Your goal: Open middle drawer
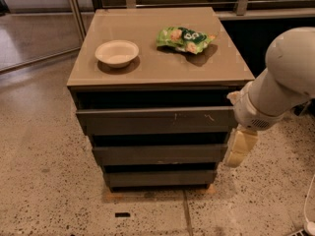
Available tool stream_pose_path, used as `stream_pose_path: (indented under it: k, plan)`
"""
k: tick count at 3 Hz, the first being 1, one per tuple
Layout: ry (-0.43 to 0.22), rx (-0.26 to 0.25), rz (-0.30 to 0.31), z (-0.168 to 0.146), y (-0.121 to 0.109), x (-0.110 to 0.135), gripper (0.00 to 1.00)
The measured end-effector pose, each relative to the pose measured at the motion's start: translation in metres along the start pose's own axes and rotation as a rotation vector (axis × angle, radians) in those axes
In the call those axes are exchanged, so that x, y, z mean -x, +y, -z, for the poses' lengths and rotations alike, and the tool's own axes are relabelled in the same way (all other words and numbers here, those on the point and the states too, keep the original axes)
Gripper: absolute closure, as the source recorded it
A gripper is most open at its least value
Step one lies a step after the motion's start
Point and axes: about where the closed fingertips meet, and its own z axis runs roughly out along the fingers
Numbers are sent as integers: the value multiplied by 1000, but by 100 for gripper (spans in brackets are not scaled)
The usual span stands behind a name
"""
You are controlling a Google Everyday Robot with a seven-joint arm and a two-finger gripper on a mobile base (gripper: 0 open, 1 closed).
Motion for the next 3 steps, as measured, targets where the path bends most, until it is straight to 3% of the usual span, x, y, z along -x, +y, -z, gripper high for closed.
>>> stream_pose_path:
  k: [1, 2, 3]
  plan:
    - [-1, 81, -10, -95, 17, -14, 0]
    - [-1, 81, -10, -95, 17, -14, 0]
    - [0, 89, 20, -128, 26, -23, 0]
